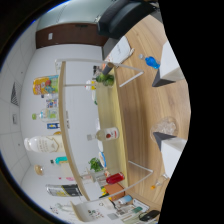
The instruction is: Make me a cup of Mount Fuji.
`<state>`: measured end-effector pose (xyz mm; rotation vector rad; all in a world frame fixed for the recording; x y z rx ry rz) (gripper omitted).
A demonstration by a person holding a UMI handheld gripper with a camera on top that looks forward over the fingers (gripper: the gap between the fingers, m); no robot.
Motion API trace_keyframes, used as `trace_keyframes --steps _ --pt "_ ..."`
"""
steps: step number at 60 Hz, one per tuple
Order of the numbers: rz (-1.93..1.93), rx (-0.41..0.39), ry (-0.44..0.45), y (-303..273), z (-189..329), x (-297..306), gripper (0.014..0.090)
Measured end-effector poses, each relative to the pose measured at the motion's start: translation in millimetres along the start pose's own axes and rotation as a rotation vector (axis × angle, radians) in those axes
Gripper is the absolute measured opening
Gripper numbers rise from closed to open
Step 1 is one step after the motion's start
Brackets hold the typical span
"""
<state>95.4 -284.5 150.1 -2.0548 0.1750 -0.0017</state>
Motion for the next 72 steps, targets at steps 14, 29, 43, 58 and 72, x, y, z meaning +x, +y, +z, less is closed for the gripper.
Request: trace_keyframes --steps 14,29,43,58,72 --pt "-0.022 0.041 -0.052 -49 0 -78 0.0839" --pt "-0.055 0.169 -0.093 -173 -44 -142 0.0845" --pt "-0.038 0.257 -0.145 -252 -35 -180 0.0841" --pt "-0.056 0.239 -0.121 -273 25 -193 0.0746" --pt "-0.066 0.243 -0.121 -277 45 -195 0.0413"
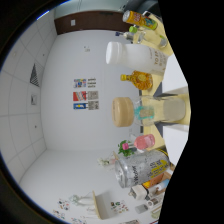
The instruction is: Make me a cup of Mount Fuji.
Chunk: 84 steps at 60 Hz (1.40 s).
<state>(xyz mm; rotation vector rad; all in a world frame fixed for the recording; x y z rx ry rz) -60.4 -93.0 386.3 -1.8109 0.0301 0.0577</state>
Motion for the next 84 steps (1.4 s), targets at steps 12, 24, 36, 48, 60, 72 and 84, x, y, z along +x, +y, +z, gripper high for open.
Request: trace_keyframes --steps 12,24,36,48,60,72,84 --pt "-0.040 0.038 -0.049 -12 -14 -13 0.0381" --pt "-0.022 0.064 -0.091 -16 -59 -16 0.0381" --pt "0.004 -0.010 -0.072 53 -95 -6 0.0381" --pt "0.031 -0.135 -0.023 173 -99 2 0.0379" --pt "0.080 -0.182 -0.015 262 -83 5 0.0378" --pt "0.475 -0.151 -0.106 279 -76 -2 0.0380" --pt "0.973 -0.152 -0.200 274 -69 -6 0.0378"
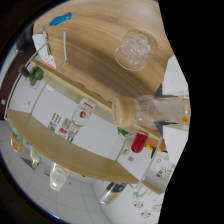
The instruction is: Make me a cup of Mount Fuji.
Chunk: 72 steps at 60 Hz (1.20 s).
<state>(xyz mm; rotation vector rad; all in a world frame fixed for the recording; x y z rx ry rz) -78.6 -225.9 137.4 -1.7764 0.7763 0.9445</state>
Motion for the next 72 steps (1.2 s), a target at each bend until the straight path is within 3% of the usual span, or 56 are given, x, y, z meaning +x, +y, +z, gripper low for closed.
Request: trace_keyframes --steps 9,21,39,50,65,72 --pt "0.315 -0.014 -0.105 -3 4 -12 0.0377" --pt "0.659 -0.014 -0.180 -9 10 -10 0.0377" --pt "0.814 -0.022 -0.200 -7 11 -3 0.0377" --pt "0.493 -0.015 -0.146 -11 3 -16 0.0378" --pt "-0.349 0.155 -0.020 -46 -16 -49 0.0380" --pt "-0.670 0.175 0.090 -37 -4 -39 0.0378"
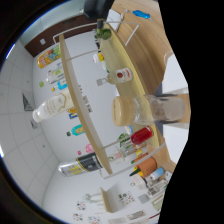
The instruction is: Make me a cup of Mount Fuji.
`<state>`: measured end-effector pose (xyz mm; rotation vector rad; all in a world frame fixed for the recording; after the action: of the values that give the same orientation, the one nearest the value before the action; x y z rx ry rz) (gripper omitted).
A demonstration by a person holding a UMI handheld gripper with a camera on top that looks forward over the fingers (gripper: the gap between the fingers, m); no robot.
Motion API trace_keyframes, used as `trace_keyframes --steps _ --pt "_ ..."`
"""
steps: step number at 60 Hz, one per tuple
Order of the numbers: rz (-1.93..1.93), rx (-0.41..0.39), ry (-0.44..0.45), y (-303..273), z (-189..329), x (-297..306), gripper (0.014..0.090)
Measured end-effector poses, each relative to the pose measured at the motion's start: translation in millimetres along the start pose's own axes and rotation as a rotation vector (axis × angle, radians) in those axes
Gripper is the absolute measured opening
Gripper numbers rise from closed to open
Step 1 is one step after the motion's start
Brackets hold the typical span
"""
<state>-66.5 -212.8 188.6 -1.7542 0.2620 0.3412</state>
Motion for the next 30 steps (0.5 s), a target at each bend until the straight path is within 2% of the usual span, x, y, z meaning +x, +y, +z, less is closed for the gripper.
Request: trace_keyframes --steps 8,23,30 --pt "-0.192 -0.080 0.054 46 18 3 0.0378" --pt "-0.298 -0.240 0.109 121 37 18 0.0379" --pt "-0.275 -0.274 0.118 134 41 21 0.0380"
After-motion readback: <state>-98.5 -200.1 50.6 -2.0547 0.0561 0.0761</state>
